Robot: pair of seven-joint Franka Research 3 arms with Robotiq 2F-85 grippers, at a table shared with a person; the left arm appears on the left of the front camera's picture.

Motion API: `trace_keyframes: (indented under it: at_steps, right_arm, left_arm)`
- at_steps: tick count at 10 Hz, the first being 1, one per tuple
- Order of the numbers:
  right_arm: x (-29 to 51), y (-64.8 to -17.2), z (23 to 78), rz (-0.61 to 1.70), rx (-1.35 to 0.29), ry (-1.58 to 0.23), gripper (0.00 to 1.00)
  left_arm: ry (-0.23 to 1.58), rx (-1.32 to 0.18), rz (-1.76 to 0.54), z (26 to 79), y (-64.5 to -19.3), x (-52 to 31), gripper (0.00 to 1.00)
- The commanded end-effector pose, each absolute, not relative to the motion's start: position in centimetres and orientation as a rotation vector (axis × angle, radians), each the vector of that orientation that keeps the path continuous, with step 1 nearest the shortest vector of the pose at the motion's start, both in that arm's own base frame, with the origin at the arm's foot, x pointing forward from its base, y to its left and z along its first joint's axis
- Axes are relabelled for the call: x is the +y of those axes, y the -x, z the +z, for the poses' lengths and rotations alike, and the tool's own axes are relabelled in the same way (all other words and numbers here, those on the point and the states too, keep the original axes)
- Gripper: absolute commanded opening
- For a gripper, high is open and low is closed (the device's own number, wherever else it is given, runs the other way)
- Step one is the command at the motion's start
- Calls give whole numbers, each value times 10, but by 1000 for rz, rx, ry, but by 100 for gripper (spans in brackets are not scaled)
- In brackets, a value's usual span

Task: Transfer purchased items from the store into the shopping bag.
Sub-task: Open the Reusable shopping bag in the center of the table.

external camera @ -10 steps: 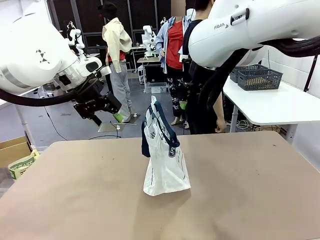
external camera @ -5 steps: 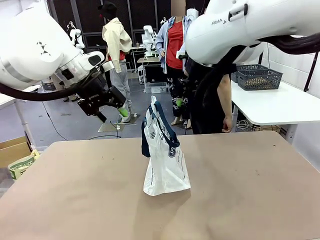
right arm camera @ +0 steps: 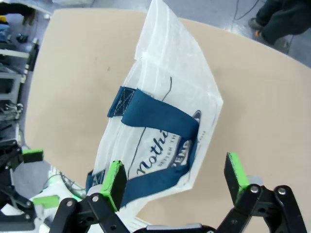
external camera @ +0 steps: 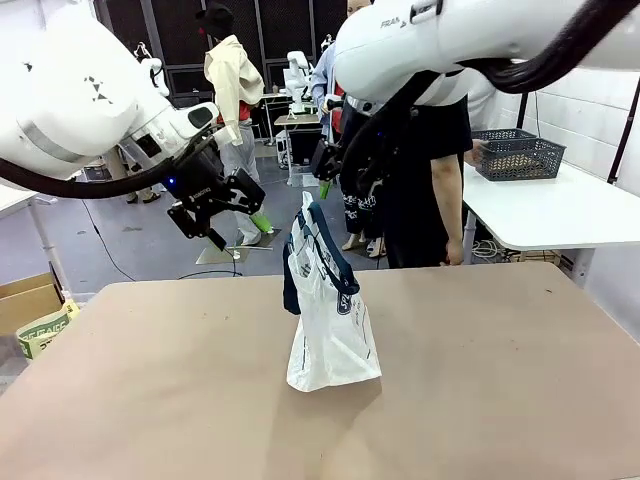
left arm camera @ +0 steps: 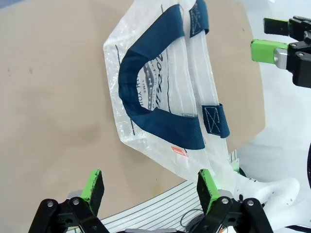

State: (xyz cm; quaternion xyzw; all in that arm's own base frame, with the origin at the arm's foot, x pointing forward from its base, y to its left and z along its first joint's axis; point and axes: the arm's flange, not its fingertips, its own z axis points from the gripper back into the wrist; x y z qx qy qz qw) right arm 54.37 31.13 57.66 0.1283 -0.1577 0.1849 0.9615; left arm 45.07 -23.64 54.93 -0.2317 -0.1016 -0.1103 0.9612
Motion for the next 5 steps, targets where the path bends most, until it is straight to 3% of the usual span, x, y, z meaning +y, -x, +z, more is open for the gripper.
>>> trace_keyframes:
  at_steps: [1, 5]
  right_arm:
    - [330, -564, 571, 362, -274, -262, 100]
    - [346, -572, 562, 344, -253, -270, 100]
  left_arm:
    - [523, -226, -178, 543, -450, -235, 100]
    - [534, -220, -164, 533, -459, -234, 100]
